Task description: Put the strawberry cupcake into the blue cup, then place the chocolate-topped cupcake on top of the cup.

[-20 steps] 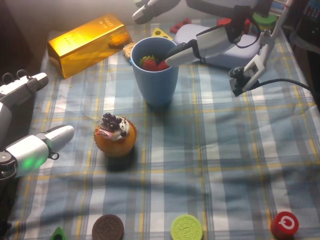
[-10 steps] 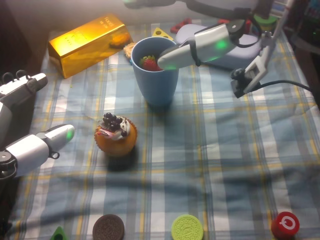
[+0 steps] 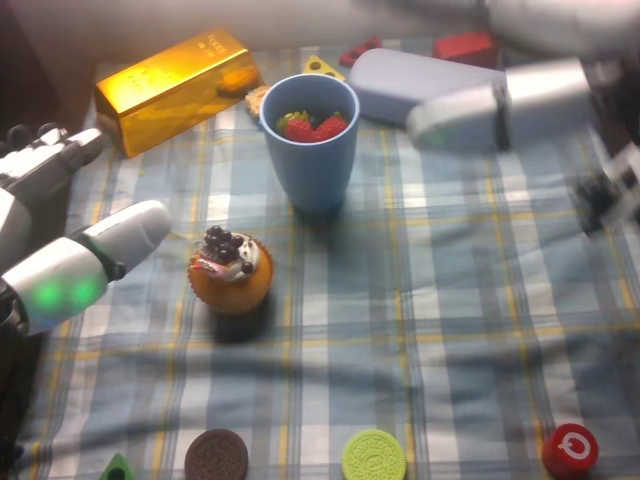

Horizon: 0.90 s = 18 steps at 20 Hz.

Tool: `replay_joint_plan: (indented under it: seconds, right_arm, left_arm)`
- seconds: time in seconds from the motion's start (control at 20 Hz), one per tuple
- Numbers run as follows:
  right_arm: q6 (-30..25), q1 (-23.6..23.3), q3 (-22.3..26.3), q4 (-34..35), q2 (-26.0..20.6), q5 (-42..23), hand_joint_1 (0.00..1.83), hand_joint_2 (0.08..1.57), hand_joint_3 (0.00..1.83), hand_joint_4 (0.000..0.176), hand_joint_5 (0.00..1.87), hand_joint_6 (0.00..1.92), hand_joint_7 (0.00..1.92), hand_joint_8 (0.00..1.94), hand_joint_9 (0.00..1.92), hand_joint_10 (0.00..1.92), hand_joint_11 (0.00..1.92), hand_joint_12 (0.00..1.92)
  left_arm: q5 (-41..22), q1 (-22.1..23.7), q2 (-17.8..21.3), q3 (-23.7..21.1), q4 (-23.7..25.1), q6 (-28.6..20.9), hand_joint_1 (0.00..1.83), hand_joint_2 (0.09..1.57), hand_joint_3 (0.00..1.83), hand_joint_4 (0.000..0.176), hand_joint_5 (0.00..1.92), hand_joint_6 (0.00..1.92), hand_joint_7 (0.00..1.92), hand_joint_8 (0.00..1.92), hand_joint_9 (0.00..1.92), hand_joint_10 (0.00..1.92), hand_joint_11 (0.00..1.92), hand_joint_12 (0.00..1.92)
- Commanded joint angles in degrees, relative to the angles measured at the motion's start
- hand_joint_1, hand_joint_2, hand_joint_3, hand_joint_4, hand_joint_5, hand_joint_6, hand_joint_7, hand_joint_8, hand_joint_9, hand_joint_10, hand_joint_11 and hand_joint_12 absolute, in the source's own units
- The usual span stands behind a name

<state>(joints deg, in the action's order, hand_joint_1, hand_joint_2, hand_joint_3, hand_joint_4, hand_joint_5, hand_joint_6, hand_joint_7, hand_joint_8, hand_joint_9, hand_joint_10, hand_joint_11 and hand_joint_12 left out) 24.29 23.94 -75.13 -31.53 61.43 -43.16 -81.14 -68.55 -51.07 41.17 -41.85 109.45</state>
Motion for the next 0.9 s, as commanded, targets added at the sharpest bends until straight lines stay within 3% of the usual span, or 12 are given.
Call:
replay_joint_plan:
  seconds: [0.0,0.05,0.1,0.2,0.35,0.4,0.5,0.55,0.6,0.65,0.8,0.85]
  right_arm:
    - [1.55,-0.07,0.98,5.18,-2.12,-7.33,0.00,0.98,0.00,0.076,0.00,0.00,0.00,0.00,0.00,0.00,0.00,0.00]
    - [4.84,1.99,3.24,7.60,-4.43,-8.04,0.00,0.98,0.00,0.076,0.00,0.00,0.00,0.00,0.00,0.00,0.00,0.00]
    - [8.66,4.36,5.31,10.57,-6.47,-9.33,0.00,0.97,0.00,0.122,0.00,0.00,0.03,0.01,0.00,0.00,0.00,0.00]
    - [14.64,8.75,9.17,15.29,-9.81,-11.28,0.00,0.96,0.00,0.128,0.00,0.00,0.02,0.01,0.00,0.00,0.00,0.00]
    - [16.87,17.10,12.11,21.96,-12.66,-15.55,0.00,0.99,0.00,0.084,0.00,0.00,0.03,0.01,0.00,0.00,0.00,0.00]
    - [16.87,19.46,12.55,23.82,-13.34,-17.22,0.00,0.97,0.00,0.087,0.00,0.00,0.03,0.01,0.00,0.00,0.00,0.00]
    - [16.87,24.71,13.50,27.93,-14.72,-20.75,0.00,0.97,0.00,0.084,0.00,0.00,0.04,0.01,0.00,0.00,0.00,0.00]
    - [16.87,27.00,14.03,29.83,-15.15,-22.37,0.00,0.98,0.00,0.056,0.00,0.00,0.05,0.01,0.00,0.00,0.00,0.00]
    - [16.87,29.99,14.94,32.02,-15.75,-24.41,0.00,0.98,0.00,0.056,0.00,0.00,0.05,0.01,0.00,0.00,0.00,0.00]
    - [16.88,32.03,15.58,33.37,-16.13,-25.89,0.00,0.98,0.00,0.056,0.00,0.00,0.06,0.01,0.00,0.00,0.00,0.00]
    - [16.88,38.24,16.91,38.63,-16.35,-32.23,0.00,1.01,0.01,0.053,0.00,0.00,0.07,0.01,0.00,0.00,0.00,0.00]
    - [16.88,40.31,17.01,39.97,-16.35,-34.12,0.00,1.00,0.01,0.050,0.00,0.00,0.06,0.01,0.00,0.00,0.00,0.00]
  left_arm:
    - [-5.13,0.64,0.48,0.41,3.18,-0.25,0.19,0.95,0.00,0.019,0.37,0.00,0.21,0.00,0.18,0.00,0.07,0.38]
    - [-4.36,0.81,0.47,0.57,3.75,-0.25,0.19,0.95,0.00,0.019,0.37,0.00,0.21,0.00,0.18,0.00,0.07,0.38]
    - [-3.50,0.91,0.43,0.68,4.23,-0.25,0.26,0.94,0.00,0.043,0.35,0.00,0.20,0.00,0.12,0.00,0.00,0.33]
    - [-1.26,1.05,-0.16,1.21,4.70,-0.25,0.28,0.93,0.00,0.062,0.32,0.00,0.17,0.00,0.09,0.00,0.00,0.24]
    - [3.11,2.54,-1.93,3.19,5.09,-0.25,0.47,0.85,0.00,0.087,0.32,0.00,0.18,0.00,0.11,0.00,0.04,0.24]
    - [4.21,3.02,-2.34,3.59,5.41,-0.25,0.56,0.84,0.00,0.075,0.33,0.00,0.19,0.01,0.12,0.01,0.06,0.24]
    - [6.25,3.74,-3.18,4.31,5.87,-0.25,0.62,0.82,0.00,0.080,0.34,0.01,0.19,0.01,0.12,0.01,0.08,0.24]
    - [7.28,3.99,-3.77,4.69,5.93,-0.25,0.63,0.79,0.00,0.108,0.37,0.00,0.19,0.00,0.13,0.00,0.07,0.21]
    - [8.60,4.32,-4.78,5.18,6.00,-0.26,0.63,0.79,0.00,0.108,0.37,0.00,0.19,0.00,0.13,0.00,0.07,0.21]
    - [9.39,4.50,-5.55,5.47,6.14,-0.26,0.63,0.80,0.00,0.071,0.40,0.01,0.21,0.01,0.14,0.01,0.10,0.21]
    - [12.19,5.22,-7.83,6.63,6.50,-0.26,0.68,0.82,0.01,0.094,0.39,0.00,0.22,0.01,0.15,0.01,0.10,0.21]
    - [13.15,5.56,-8.51,7.13,6.49,-0.26,0.68,0.83,0.01,0.088,0.39,0.00,0.22,0.01,0.15,0.01,0.10,0.21]
